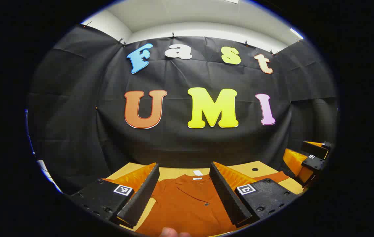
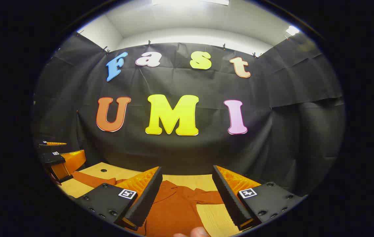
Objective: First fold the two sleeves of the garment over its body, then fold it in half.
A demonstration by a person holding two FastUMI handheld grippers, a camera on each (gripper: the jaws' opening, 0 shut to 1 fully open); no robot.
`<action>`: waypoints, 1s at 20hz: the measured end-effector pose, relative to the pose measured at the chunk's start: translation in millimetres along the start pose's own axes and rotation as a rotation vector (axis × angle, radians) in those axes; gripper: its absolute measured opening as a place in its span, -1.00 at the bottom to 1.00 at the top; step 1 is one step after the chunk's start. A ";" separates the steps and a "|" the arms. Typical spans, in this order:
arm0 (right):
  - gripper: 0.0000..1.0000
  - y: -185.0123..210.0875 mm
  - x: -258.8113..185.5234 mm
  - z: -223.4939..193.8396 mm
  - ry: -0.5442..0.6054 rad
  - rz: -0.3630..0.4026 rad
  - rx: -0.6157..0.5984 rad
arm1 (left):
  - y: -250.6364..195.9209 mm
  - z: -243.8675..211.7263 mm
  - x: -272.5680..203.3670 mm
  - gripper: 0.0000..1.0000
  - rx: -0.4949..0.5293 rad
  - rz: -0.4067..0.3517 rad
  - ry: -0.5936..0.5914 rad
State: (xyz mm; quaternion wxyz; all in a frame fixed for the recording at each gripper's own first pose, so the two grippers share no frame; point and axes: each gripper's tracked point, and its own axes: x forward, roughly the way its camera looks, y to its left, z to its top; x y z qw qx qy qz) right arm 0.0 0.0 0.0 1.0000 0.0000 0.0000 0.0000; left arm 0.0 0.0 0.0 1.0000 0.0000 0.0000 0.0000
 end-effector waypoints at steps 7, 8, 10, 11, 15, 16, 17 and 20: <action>0.92 3.0 2.5 -6.2 0.013 -0.007 -0.023 | 10.4 -1.8 1.9 0.97 -0.016 0.019 0.013; 0.92 4.1 2.4 -5.2 0.011 -0.005 -0.013 | 11.3 -1.4 1.0 0.98 -0.014 0.018 0.013; 0.92 3.0 1.7 -3.2 0.007 -0.008 -0.006 | 11.2 -0.3 2.1 0.97 -0.013 0.013 0.010; 0.92 2.1 2.3 -3.3 0.005 -0.012 -0.011 | 11.7 0.3 3.1 0.97 -0.013 0.012 0.009; 0.92 0.9 1.9 -4.3 0.010 -0.022 -0.028 | 14.5 -1.6 2.5 0.98 0.007 0.016 0.013; 0.90 2.4 1.1 -3.9 0.009 -0.020 -0.028 | 14.2 -0.4 2.1 0.98 0.010 0.015 0.012; 0.92 3.8 0.8 -3.0 0.005 -0.016 -0.032 | 14.1 0.2 1.5 0.98 0.008 0.013 0.012; 0.92 3.7 0.4 -1.8 -0.003 -0.017 -0.041 | 13.2 -1.5 0.6 0.97 0.009 0.007 0.013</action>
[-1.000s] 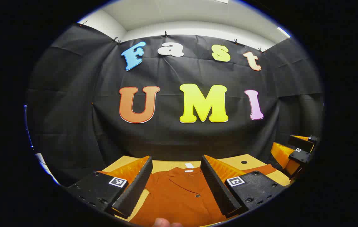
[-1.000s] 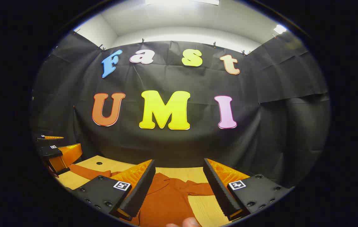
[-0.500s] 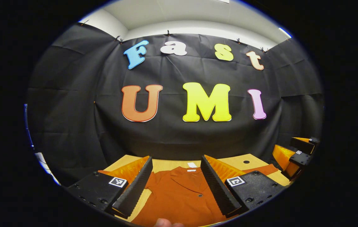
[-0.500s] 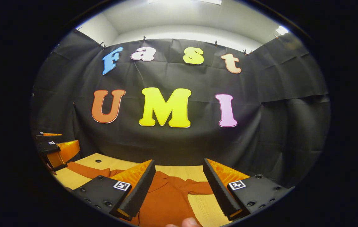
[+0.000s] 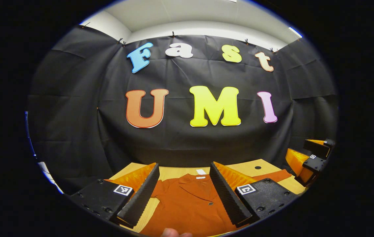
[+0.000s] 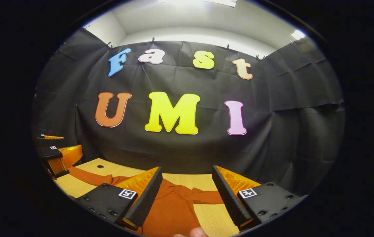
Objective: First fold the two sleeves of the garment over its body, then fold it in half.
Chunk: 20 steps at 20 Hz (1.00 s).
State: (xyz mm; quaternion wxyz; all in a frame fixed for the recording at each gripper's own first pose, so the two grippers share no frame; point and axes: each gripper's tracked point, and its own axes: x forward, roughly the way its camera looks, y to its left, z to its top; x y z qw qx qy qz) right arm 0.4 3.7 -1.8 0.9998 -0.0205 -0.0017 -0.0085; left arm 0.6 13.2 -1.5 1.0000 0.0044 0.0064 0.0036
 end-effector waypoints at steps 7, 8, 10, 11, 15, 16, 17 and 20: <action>0.90 -1.0 -2.6 -3.6 0.011 -0.007 0.006 | 4.5 1.2 -1.5 0.97 -0.005 0.007 -0.002; 0.92 -1.5 -3.7 -2.7 0.009 -0.009 -0.001 | 4.9 0.4 -2.5 0.97 -0.006 0.007 -0.001; 0.92 -0.7 -3.3 -1.5 0.003 -0.008 -0.007 | 6.1 -0.6 -2.7 0.97 -0.007 0.010 0.000; 0.92 -0.4 -3.4 -1.7 0.003 -0.007 -0.007 | 5.4 -1.0 -2.9 0.97 -0.006 0.010 0.002; 0.92 0.1 -1.7 -3.1 0.009 -0.007 -0.001 | 4.1 0.4 -1.9 0.97 -0.002 0.001 -0.008; 0.92 1.4 -1.1 -2.6 0.009 -0.003 -0.005 | 5.9 0.6 -1.1 0.97 0.000 0.005 -0.007; 0.92 2.6 -0.7 -3.9 0.009 -0.001 -0.005 | 5.8 0.0 -0.1 0.97 -0.001 0.006 -0.007; 0.92 3.1 1.9 -2.2 0.003 -0.001 -0.008 | 5.7 -1.0 0.7 1.00 -0.002 0.007 -0.007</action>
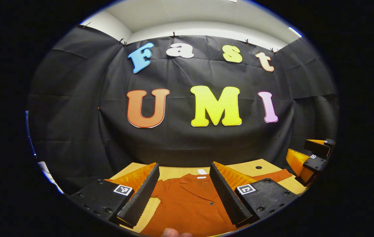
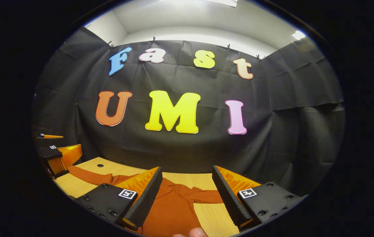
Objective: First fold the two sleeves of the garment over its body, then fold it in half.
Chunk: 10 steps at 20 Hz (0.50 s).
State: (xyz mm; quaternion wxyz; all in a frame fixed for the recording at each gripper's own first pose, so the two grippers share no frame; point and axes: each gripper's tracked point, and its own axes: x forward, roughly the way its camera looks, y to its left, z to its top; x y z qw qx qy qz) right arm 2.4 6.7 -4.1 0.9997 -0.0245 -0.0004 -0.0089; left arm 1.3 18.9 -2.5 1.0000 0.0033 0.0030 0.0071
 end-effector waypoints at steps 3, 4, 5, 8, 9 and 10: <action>0.92 1.6 3.0 0.0 -0.004 0.002 0.000 | 2.2 -1.3 3.5 0.97 0.004 0.005 -0.001; 0.90 1.2 4.8 -1.5 -0.001 0.001 0.003 | 3.5 -2.8 3.9 0.98 0.003 0.006 0.002; 0.90 1.2 6.9 -2.9 0.004 0.001 0.005 | 4.1 -4.1 5.3 0.97 0.003 0.006 0.007; 0.92 2.7 13.3 -6.1 0.014 0.014 0.007 | 2.3 -7.0 9.7 0.98 0.007 0.006 0.014; 0.92 2.3 16.4 -7.8 0.021 0.018 0.014 | 0.8 -8.5 12.0 0.98 0.012 0.000 0.015; 0.92 1.6 19.4 -9.7 0.031 0.024 0.023 | -0.6 -12.1 13.9 0.97 0.023 -0.006 0.022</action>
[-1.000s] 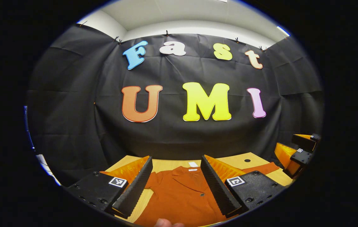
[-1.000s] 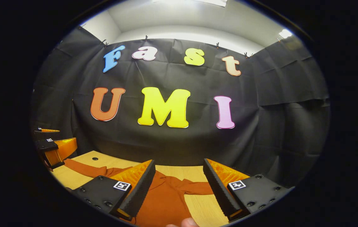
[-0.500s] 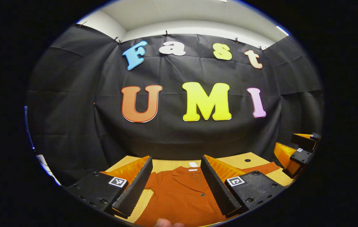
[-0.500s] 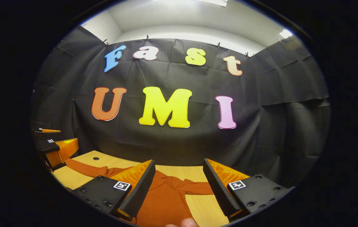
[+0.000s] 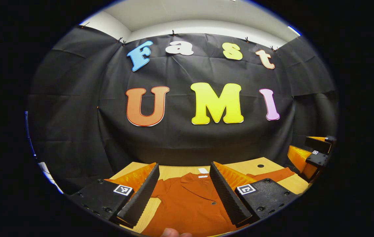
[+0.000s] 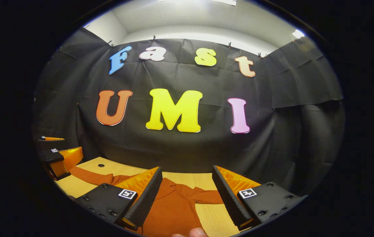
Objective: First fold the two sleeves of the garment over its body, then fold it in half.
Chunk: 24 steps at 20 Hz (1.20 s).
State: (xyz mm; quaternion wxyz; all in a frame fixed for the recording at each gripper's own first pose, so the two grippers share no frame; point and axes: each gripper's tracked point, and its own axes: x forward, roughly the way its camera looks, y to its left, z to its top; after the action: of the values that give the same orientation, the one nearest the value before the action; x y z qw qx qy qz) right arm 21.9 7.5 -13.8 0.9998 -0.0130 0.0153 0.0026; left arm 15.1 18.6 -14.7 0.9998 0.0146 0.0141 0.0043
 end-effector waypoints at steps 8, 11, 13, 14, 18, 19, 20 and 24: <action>0.90 -86.0 46.8 -21.9 0.106 -0.018 -0.001 | -19.8 -26.0 17.3 0.98 0.016 0.004 0.085; 0.91 -146.1 73.6 -32.7 0.156 -0.019 -0.011 | -41.5 -32.5 25.7 0.97 0.000 0.003 0.133; 0.91 -192.4 93.5 -44.7 0.201 -0.045 0.002 | -55.8 -31.1 33.7 0.99 -0.005 0.014 0.147; 0.91 -213.2 103.2 -52.0 0.221 -0.054 0.011 | -63.0 -29.9 38.5 0.98 -0.005 0.024 0.154; 0.91 -286.4 145.0 -97.4 0.307 -0.091 0.069 | -106.3 -33.8 53.4 0.98 -0.011 0.025 0.189; 0.91 -301.8 154.1 -114.3 0.344 -0.103 0.098 | -117.3 -37.6 56.1 0.98 -0.004 0.021 0.206; 0.91 -315.9 164.8 -134.0 0.386 -0.114 0.134 | -128.3 -41.0 57.3 0.99 -0.002 0.016 0.216; 0.92 -345.5 184.3 -207.6 0.549 -0.149 0.298 | -159.3 -53.6 68.7 0.98 0.002 0.015 0.269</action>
State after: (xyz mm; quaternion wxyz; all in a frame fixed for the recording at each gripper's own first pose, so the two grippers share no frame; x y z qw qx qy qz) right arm 201.6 -342.3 -218.0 0.9467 0.1321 0.2837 -0.0764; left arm 83.5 -138.5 -74.9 0.9887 0.0152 0.1482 0.0137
